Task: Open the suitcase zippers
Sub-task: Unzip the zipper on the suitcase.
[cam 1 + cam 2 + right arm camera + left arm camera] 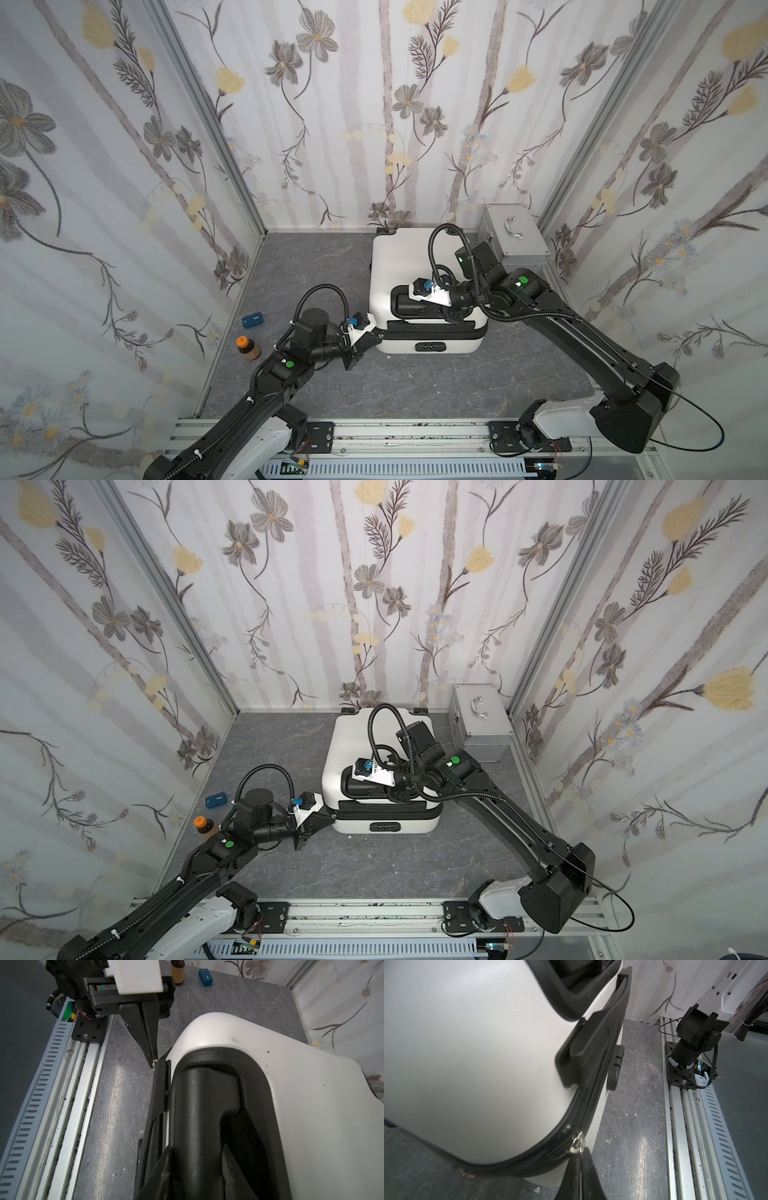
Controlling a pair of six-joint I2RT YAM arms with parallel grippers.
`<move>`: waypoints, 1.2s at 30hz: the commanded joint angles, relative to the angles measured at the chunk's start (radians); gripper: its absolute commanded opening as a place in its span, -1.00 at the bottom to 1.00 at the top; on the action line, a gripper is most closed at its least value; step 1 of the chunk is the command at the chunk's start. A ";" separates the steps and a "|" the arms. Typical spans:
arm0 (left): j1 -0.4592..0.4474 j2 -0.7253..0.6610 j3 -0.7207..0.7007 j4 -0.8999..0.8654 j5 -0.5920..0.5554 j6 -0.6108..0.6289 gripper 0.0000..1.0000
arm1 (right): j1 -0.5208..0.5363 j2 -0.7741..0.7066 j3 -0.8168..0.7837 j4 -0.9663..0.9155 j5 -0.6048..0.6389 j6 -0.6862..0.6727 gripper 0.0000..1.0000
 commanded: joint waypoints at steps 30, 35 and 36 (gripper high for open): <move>-0.272 0.047 -0.151 0.441 -0.337 -0.228 -1.00 | 0.173 0.245 0.065 0.705 0.028 0.831 -1.00; -0.272 0.013 -0.220 0.501 -0.475 -0.308 -1.00 | 0.174 0.238 0.013 0.803 -0.020 0.875 -1.00; -0.271 0.005 -0.226 0.493 -0.488 -0.313 -1.00 | 0.174 0.242 0.011 0.800 -0.021 0.873 -1.00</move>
